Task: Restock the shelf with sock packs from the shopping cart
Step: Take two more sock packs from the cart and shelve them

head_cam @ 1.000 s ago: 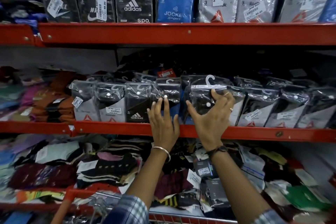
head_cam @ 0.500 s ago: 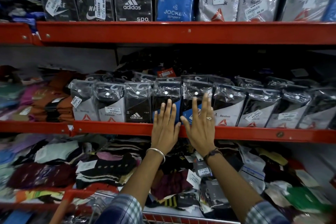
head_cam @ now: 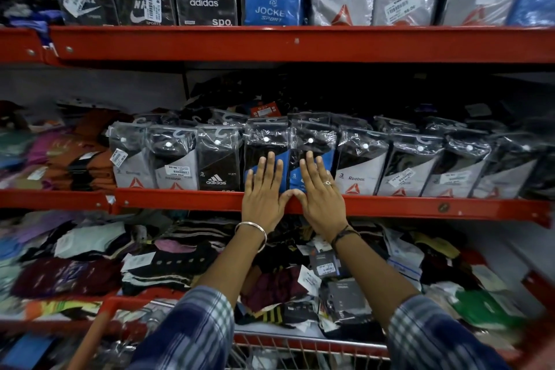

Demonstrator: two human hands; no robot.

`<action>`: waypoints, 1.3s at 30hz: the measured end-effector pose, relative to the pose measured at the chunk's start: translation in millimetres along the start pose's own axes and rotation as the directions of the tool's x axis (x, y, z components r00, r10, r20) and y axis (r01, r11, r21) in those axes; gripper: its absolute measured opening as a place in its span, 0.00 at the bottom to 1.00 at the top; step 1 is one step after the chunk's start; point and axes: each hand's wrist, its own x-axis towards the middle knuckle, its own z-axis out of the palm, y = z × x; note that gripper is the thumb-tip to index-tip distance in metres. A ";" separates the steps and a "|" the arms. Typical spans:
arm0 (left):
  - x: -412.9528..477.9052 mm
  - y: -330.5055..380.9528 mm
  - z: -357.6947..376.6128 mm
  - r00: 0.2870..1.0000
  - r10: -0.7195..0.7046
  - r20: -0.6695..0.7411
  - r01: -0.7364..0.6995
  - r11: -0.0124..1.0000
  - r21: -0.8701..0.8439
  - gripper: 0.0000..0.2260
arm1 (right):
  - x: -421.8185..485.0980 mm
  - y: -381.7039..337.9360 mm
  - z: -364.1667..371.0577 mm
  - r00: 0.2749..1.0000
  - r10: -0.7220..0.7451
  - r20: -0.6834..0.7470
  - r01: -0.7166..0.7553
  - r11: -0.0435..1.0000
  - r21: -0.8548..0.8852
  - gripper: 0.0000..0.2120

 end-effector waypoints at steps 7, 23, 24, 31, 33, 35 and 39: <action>-18.6 33.1 -7.2 0.988 -0.079 -0.133 0.072 0.996 -0.054 0.32 | -49.4 42.0 -27.0 0.991 -0.034 -0.131 0.066 0.965 0.255 0.24; 31.3 196.4 22.6 0.975 0.173 -0.140 -0.177 0.984 -0.017 0.29 | -75.5 209.7 -87.6 0.984 0.039 -0.174 -0.064 0.988 -0.143 0.26; 33.6 200.3 27.0 0.975 0.155 -0.157 -0.157 0.988 -0.004 0.29 | -73.1 216.4 -87.5 0.988 0.029 -0.149 -0.051 0.987 -0.151 0.27; 42.6 209.6 44.2 0.978 0.110 -0.179 -0.103 0.994 0.046 0.28 | -59.2 235.9 -69.6 0.989 -0.022 -0.144 0.001 0.989 -0.146 0.29; 43.4 210.2 45.6 0.980 0.102 -0.173 -0.095 0.994 0.047 0.27 | -57.9 236.4 -66.2 0.987 -0.009 -0.161 -0.015 0.990 -0.142 0.29; 42.9 210.6 43.9 0.983 0.094 -0.156 -0.085 0.994 0.066 0.27 | -57.3 236.2 -65.2 0.987 -0.005 -0.163 -0.019 0.989 -0.149 0.29; 42.1 210.0 36.4 0.993 0.089 -0.083 -0.079 0.990 0.120 0.29 | -56.8 233.1 -69.8 0.995 0.037 -0.089 -0.051 0.984 -0.168 0.29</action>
